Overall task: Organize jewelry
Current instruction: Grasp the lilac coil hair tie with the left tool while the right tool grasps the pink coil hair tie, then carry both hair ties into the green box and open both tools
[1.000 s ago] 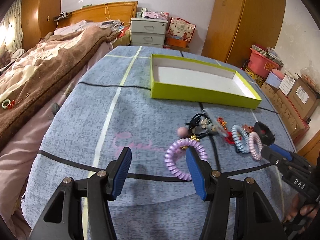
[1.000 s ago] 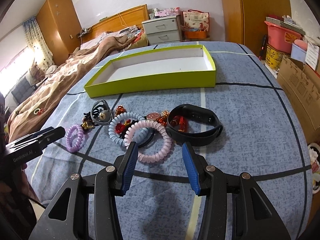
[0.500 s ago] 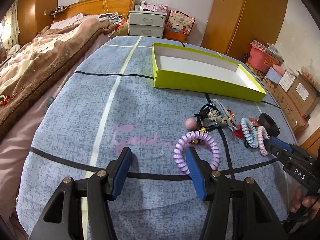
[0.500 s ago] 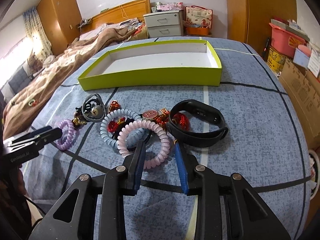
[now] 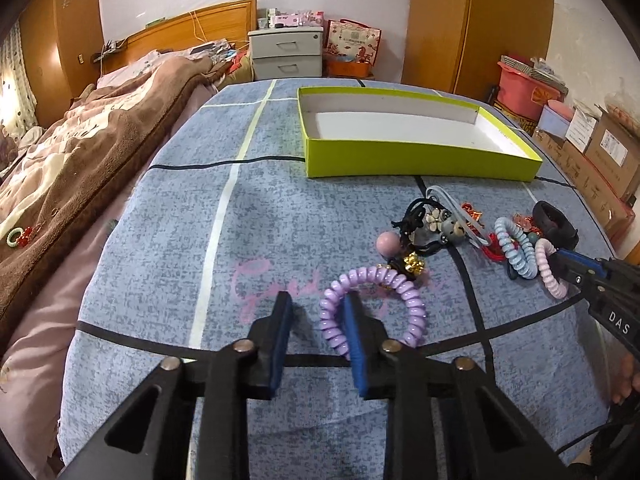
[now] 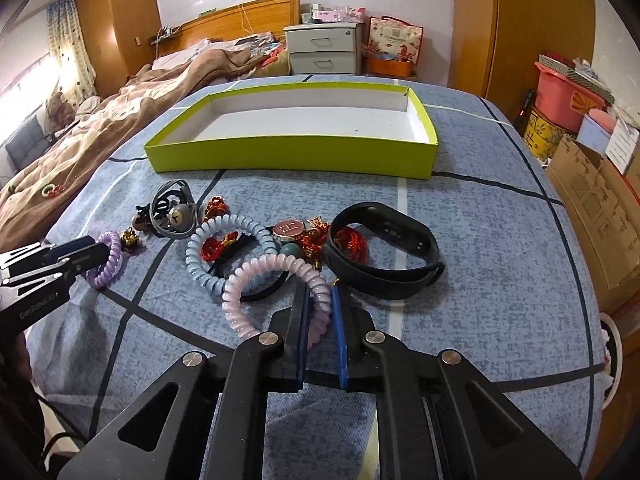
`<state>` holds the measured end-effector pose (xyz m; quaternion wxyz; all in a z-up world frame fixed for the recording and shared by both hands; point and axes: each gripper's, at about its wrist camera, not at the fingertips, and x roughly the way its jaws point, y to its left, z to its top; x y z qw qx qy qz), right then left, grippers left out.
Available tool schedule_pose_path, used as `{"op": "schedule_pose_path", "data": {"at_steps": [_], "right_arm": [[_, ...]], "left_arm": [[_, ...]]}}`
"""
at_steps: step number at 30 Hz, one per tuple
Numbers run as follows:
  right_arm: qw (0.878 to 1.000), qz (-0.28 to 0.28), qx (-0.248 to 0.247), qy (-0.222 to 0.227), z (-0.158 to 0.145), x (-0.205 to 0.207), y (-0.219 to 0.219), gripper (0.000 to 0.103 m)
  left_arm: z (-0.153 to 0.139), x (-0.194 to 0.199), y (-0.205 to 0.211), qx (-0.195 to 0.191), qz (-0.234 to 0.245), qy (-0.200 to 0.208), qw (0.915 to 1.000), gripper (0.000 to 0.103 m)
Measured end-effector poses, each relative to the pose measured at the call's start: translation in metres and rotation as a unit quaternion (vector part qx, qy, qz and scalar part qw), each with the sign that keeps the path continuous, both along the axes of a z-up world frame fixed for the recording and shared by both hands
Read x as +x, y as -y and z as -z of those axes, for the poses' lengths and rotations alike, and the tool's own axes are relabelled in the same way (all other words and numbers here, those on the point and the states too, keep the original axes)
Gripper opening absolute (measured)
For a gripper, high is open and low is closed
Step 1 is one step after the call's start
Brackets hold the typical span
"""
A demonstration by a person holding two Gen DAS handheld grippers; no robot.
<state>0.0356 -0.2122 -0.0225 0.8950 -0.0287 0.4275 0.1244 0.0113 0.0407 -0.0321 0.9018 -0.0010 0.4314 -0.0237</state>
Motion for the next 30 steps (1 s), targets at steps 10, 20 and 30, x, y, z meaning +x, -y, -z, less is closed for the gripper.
{"op": "schedule_pose_path", "data": {"at_steps": [10, 20, 30], "right_arm": [[1.000, 0.003, 0.022, 0.010, -0.005, -0.005, 0.003, 0.010], [0.999, 0.001, 0.047, 0.026, -0.016, -0.012, 0.006, 0.010], [0.997, 0.006, 0.057, 0.045, -0.034, -0.007, 0.008, 0.010]], "left_arm": [[-0.001, -0.002, -0.006, -0.017, -0.002, 0.002, 0.9999, 0.012], [-0.016, -0.009, -0.010, -0.052, 0.007, 0.020, 0.9984, 0.010], [-0.032, -0.003, -0.008, -0.067, 0.014, 0.034, 0.9971, 0.010]]}}
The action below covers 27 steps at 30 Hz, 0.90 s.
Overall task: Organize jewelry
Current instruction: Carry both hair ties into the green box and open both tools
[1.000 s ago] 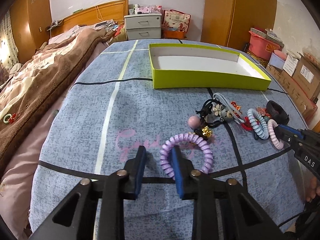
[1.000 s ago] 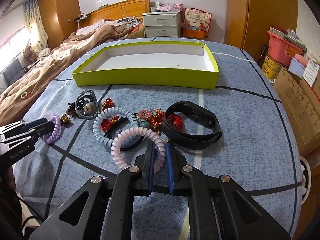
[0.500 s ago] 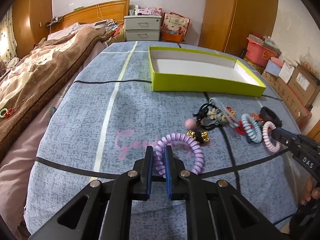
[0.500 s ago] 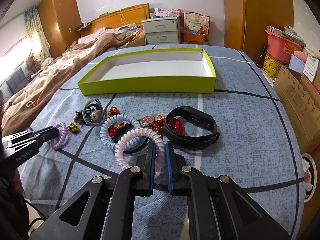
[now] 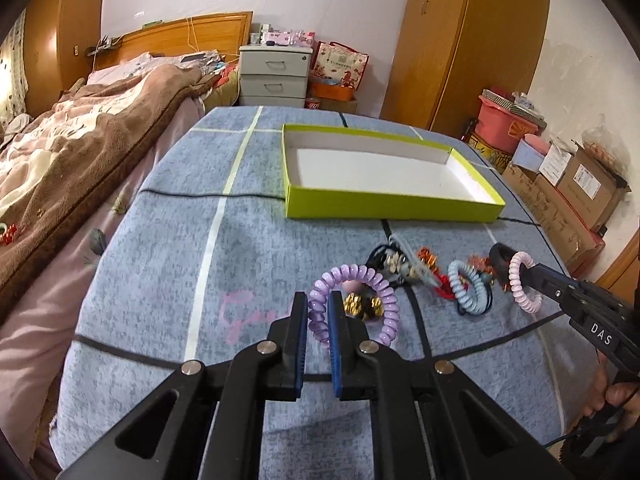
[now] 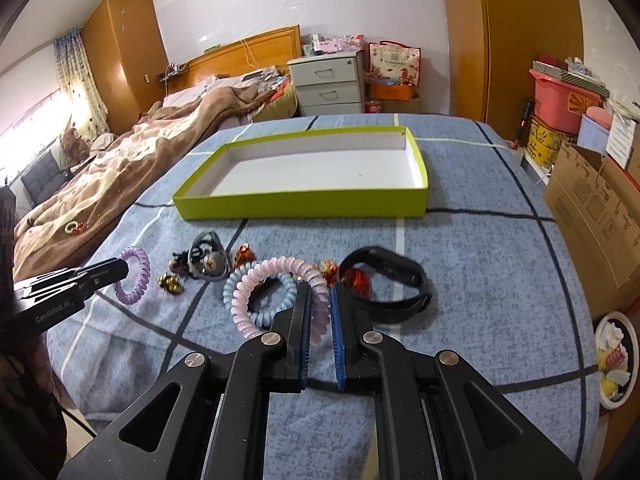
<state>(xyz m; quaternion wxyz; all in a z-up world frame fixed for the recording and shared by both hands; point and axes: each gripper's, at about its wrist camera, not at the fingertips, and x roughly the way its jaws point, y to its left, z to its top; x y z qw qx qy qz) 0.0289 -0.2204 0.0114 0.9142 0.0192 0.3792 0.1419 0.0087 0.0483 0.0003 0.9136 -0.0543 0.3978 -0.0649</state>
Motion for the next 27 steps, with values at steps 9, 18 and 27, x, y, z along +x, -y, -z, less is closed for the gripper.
{"op": "schedule_pose_path", "data": {"at_steps": [9, 18, 27], "right_arm": [[1.000, 0.015, -0.009, 0.020, -0.024, 0.039, 0.007, 0.010], [0.999, 0.028, -0.028, 0.011, -0.030, 0.098, 0.013, 0.010], [0.998, 0.030, -0.044, -0.015, -0.018, 0.152, 0.013, 0.010]], "left_arm": [[-0.022, 0.040, -0.001, -0.012, 0.004, 0.013, 0.9998, 0.010], [-0.030, 0.096, -0.004, -0.024, 0.000, 0.008, 0.9997, 0.010], [-0.020, 0.147, 0.002, -0.014, 0.005, -0.011, 0.9998, 0.010]]}}
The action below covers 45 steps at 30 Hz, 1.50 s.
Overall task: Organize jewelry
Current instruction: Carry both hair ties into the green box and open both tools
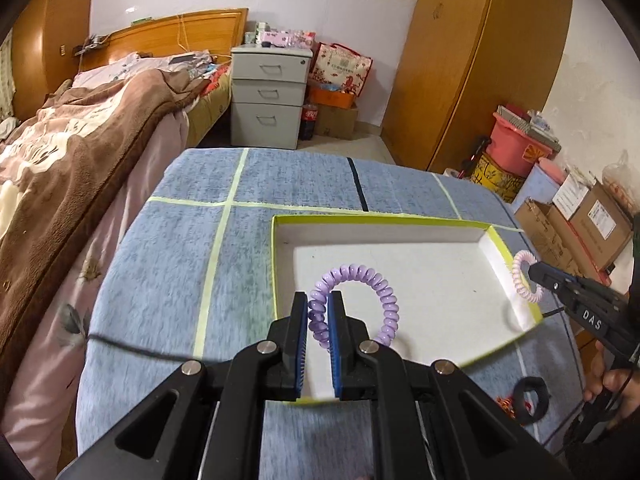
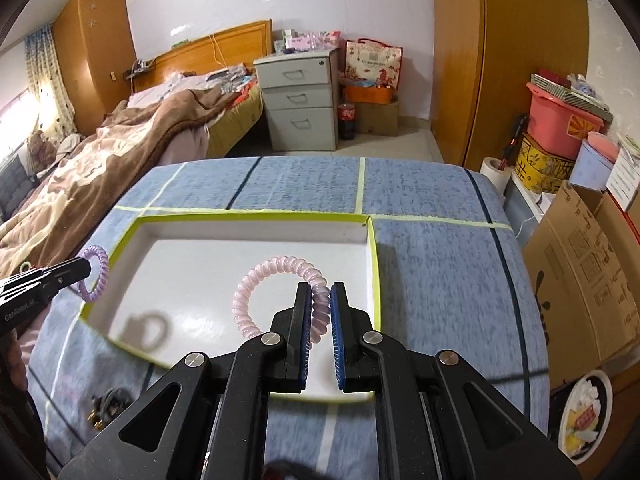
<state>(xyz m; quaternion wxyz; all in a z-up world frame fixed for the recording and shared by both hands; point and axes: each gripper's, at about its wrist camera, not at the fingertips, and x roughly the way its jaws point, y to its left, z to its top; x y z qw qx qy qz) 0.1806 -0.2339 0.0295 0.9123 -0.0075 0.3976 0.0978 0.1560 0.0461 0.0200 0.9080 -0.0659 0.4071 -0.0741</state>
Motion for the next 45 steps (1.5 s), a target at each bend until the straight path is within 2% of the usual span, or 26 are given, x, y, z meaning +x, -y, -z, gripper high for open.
{"op": "schedule_pose_path", "data": {"at_steps": [5, 14, 20, 39, 42, 45], "right_arm": [[1.000, 0.000, -0.007, -0.020, 0.013, 0.028, -0.001, 0.010], [0.999, -0.003, -0.021, -0.036, 0.027, 0.051, -0.005, 0.010], [0.999, -0.009, -0.028, -0.044, 0.034, 0.058, -0.008, 0.010], [0.998, -0.008, -0.023, -0.062, 0.042, 0.067, -0.006, 0.010], [0.998, -0.006, -0.020, -0.061, 0.041, 0.067, -0.005, 0.011], [0.998, -0.007, -0.015, -0.060, 0.040, 0.066, -0.003, 0.011]], "left_arm": [[0.015, 0.026, 0.003, -0.009, 0.003, -0.025, 0.9996, 0.010], [0.026, 0.048, 0.011, -0.003, 0.003, -0.042, 0.9991, 0.010], [0.037, 0.054, 0.016, 0.003, 0.008, -0.057, 0.9983, 0.010], [0.039, 0.059, 0.019, 0.001, 0.010, -0.060, 0.9982, 0.012], [0.039, 0.058, 0.018, 0.002, 0.011, -0.059, 0.9982, 0.015], [0.038, 0.057, 0.019, -0.009, 0.016, -0.059, 0.9981, 0.022]]}}
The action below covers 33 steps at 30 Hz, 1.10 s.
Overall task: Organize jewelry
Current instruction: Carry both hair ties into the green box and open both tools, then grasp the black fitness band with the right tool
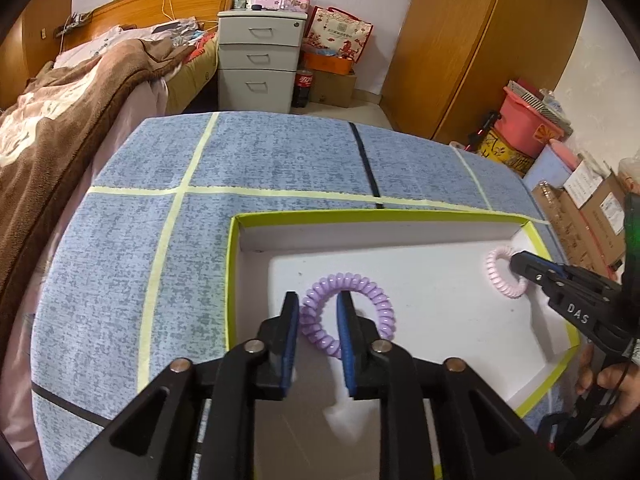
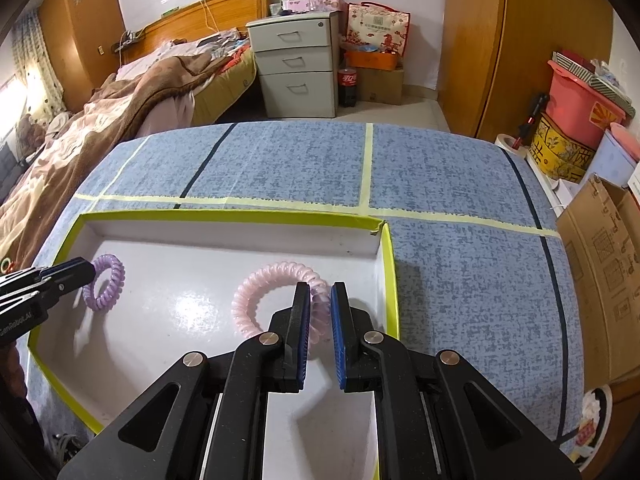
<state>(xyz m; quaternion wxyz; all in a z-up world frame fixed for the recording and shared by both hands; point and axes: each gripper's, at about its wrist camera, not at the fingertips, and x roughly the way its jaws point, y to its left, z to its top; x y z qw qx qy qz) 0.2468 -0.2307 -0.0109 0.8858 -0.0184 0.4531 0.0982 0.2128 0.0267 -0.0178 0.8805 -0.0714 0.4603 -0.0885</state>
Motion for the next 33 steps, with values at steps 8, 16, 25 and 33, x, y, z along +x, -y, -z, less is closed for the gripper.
{"op": "schedule_pose_path", "data": {"at_steps": [8, 16, 25, 33], "right_arm": [[1.000, 0.001, 0.009, 0.013, -0.009, -0.009, 0.005, 0.028], [0.999, -0.009, 0.011, 0.041, -0.032, -0.042, 0.007, 0.039], [0.998, -0.010, 0.013, 0.057, -0.040, -0.090, 0.021, 0.039], [0.998, -0.015, 0.004, 0.055, -0.029, -0.132, 0.031, 0.039]], "left_arm": [[-0.010, -0.012, 0.000, 0.002, -0.007, 0.009, 0.9999, 0.043], [-0.032, -0.047, -0.009, -0.013, -0.014, 0.042, 0.9989, 0.051], [-0.039, -0.099, -0.011, -0.012, -0.011, 0.063, 0.9979, 0.055], [-0.029, -0.137, -0.011, -0.016, -0.002, 0.064, 0.9978, 0.056]]}}
